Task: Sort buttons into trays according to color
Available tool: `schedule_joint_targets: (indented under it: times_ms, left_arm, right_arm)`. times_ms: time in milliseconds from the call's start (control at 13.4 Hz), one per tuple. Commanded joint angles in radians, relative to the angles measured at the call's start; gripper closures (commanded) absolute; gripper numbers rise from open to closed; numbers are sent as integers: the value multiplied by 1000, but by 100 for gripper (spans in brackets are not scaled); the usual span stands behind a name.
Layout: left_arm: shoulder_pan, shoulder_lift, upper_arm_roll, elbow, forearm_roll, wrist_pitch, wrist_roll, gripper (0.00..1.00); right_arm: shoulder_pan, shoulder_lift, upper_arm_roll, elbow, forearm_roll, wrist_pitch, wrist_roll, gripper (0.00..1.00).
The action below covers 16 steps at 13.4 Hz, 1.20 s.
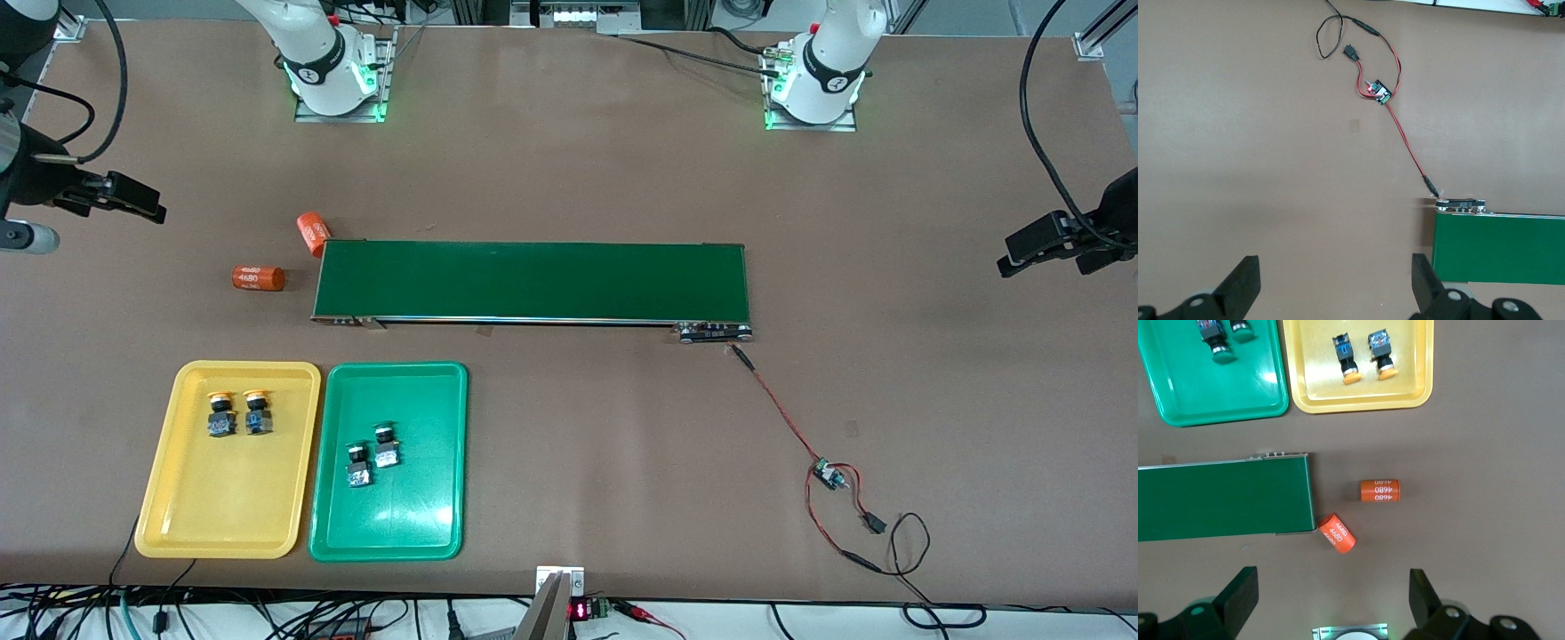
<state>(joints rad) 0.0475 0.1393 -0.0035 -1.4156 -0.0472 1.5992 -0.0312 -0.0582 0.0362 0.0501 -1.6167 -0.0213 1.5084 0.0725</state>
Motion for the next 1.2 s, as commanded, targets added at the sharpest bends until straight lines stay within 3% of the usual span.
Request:
schedule_joint_targets:
  times_ms: [0,374,748,898,1122]
  left_arm:
    - [0,-20,-3,-20,-7,7,24,0]
    - [11,-46,-19,-54,-8,8,42,0]
    - [9,-44,-19,-51,-8,8,42,0]
    - [9,-44,-19,-51,-8,7,42,0]
    - [9,-44,-19,-51,-8,4,40,0]
  right_arm:
    - [18,-58,-10,-72,15,22,3,0]
    - [24,-58,-12,-69,14,15,7,0]
    - [24,-49,-50,-60,12,15,-11,0]
    - [41,-42,-93,-55,8,15,-14,0]
    - [49,-30,-98,-40,0,16,-22,0]
